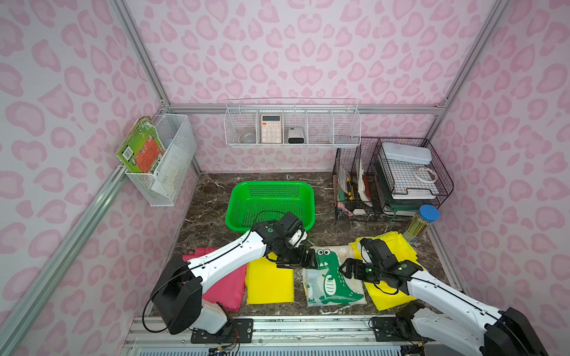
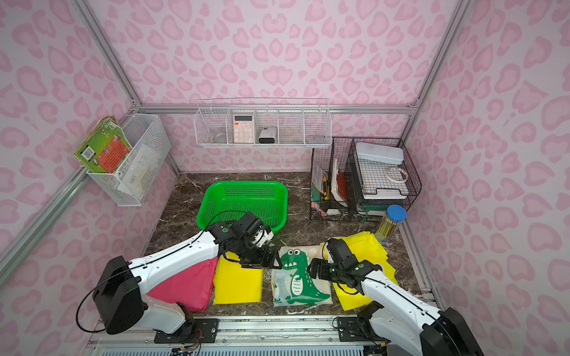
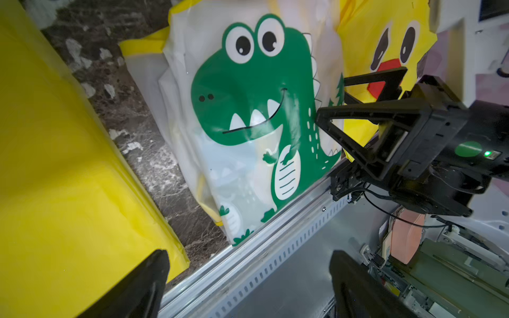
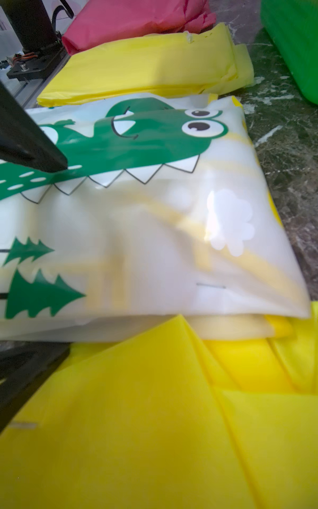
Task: Put the folded raincoat in the basket
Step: Pick up the raincoat from the center of the board.
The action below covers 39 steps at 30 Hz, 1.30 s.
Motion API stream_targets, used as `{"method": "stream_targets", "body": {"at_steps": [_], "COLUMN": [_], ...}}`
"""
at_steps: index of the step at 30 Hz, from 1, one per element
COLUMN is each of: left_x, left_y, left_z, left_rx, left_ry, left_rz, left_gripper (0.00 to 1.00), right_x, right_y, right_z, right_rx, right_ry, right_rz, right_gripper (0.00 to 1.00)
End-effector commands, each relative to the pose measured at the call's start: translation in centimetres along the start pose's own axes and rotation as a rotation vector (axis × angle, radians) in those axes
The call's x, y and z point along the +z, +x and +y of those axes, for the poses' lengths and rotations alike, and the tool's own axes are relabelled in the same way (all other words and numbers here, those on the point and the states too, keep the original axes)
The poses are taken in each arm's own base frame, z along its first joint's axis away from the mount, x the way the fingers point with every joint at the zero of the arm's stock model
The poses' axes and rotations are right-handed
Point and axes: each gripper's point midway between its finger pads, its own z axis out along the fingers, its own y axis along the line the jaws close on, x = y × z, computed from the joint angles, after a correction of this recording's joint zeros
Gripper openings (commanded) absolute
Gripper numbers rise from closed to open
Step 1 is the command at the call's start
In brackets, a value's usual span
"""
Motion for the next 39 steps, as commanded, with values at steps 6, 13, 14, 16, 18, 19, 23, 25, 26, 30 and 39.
{"method": "stream_targets", "body": {"at_steps": [6, 13, 14, 16, 18, 19, 23, 25, 26, 30, 39], "left_x": [3.3, 5.6, 5.9, 6.5, 7.0, 7.2, 8.0, 8.2, 8.3, 8.5, 8.0], "left_y": [0.3, 0.6, 0.8, 1.0, 1.0, 1.0, 0.9, 0.9, 1.0, 1.1, 1.5], "left_z": [-1.1, 0.5, 0.8, 1.3, 1.5, 1.6, 1.8, 1.9, 2.1, 2.1, 1.3], "left_rx": [-0.007, -0.026, -0.031, -0.038, -0.042, -0.042, -0.043, -0.041, -0.041, -0.041, -0.03], "left_ry": [0.099, 0.067, 0.063, 0.059, 0.058, 0.058, 0.067, 0.065, 0.065, 0.07, 0.101], "left_rz": [0.043, 0.079, 0.086, 0.097, 0.102, 0.105, 0.113, 0.116, 0.121, 0.129, 0.148], "left_gripper": [0.92, 0.91, 0.91, 0.91, 0.9, 0.88, 0.78, 0.71, 0.66, 0.49, 0.0], "right_x": [0.3, 0.5, 0.5, 0.6, 0.6, 0.7, 0.8, 0.8, 0.8, 0.8, 0.5], "right_y": [0.2, 0.5, 0.5, 0.5, 0.6, 0.6, 0.8, 0.9, 0.8, 1.0, 1.1], "right_z": [0.6, 0.5, 0.6, 0.5, 0.5, 0.4, 0.4, 0.4, 0.5, 0.7, 1.2], "right_rx": [-0.023, -0.023, -0.021, -0.019, -0.02, -0.019, -0.02, -0.022, -0.023, -0.024, -0.025], "right_ry": [-0.03, -0.032, -0.033, -0.032, -0.033, -0.032, -0.031, -0.033, -0.038, -0.052, -0.073], "right_rz": [0.012, 0.02, 0.021, 0.022, 0.025, 0.026, 0.035, 0.039, 0.039, 0.046, 0.06], "right_gripper": [0.94, 0.9, 0.9, 0.89, 0.88, 0.87, 0.81, 0.73, 0.68, 0.47, 0.0]}}
